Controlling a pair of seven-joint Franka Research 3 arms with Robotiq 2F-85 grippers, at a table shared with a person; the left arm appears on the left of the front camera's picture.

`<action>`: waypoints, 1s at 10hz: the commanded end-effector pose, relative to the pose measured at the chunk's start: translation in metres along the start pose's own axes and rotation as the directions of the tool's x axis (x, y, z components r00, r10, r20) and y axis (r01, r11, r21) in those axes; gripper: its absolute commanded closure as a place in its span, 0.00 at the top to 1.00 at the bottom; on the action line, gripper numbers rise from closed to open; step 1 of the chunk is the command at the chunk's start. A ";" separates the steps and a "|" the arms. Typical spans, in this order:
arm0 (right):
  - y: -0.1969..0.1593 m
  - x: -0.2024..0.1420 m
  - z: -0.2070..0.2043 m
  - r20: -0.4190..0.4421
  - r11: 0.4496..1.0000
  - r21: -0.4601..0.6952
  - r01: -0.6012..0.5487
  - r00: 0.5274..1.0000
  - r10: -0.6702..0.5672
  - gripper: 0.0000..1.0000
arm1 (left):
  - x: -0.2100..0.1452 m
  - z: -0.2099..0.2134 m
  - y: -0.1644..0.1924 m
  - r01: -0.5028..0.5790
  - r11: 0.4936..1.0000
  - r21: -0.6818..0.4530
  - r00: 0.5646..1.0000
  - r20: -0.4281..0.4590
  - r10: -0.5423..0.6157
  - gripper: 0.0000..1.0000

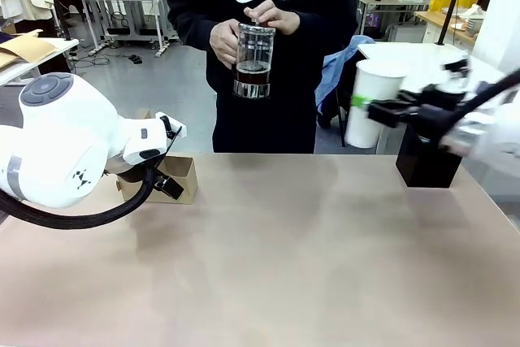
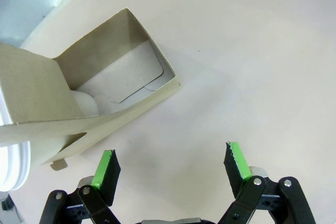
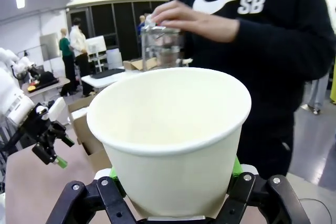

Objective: Pour a drink into a cup and package it in a carrier.
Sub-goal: Pick up the 600 ml Paper Cup and place it in the middle top area of the table.

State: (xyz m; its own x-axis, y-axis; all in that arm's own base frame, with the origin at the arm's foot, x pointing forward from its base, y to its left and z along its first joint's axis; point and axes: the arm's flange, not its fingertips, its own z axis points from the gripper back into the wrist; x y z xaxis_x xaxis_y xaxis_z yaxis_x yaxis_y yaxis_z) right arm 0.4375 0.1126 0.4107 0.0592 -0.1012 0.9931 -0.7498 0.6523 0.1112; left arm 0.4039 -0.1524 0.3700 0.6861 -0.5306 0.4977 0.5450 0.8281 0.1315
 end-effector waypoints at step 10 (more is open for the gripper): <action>-0.033 -0.104 -0.082 -0.074 0.945 0.327 0.014 0.997 0.011 0.81 | 0.000 0.001 0.001 -0.001 1.000 0.000 1.000 0.001 0.001 1.00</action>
State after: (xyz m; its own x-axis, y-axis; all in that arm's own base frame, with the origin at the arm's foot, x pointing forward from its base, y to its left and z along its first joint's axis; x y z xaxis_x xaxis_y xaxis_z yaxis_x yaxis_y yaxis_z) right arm 0.5049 0.1739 0.2990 0.0781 -0.0499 0.9957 -0.8657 0.4919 0.0926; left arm 0.4039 -0.1522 0.3702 0.6861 -0.5302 0.4981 0.5445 0.8283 0.1317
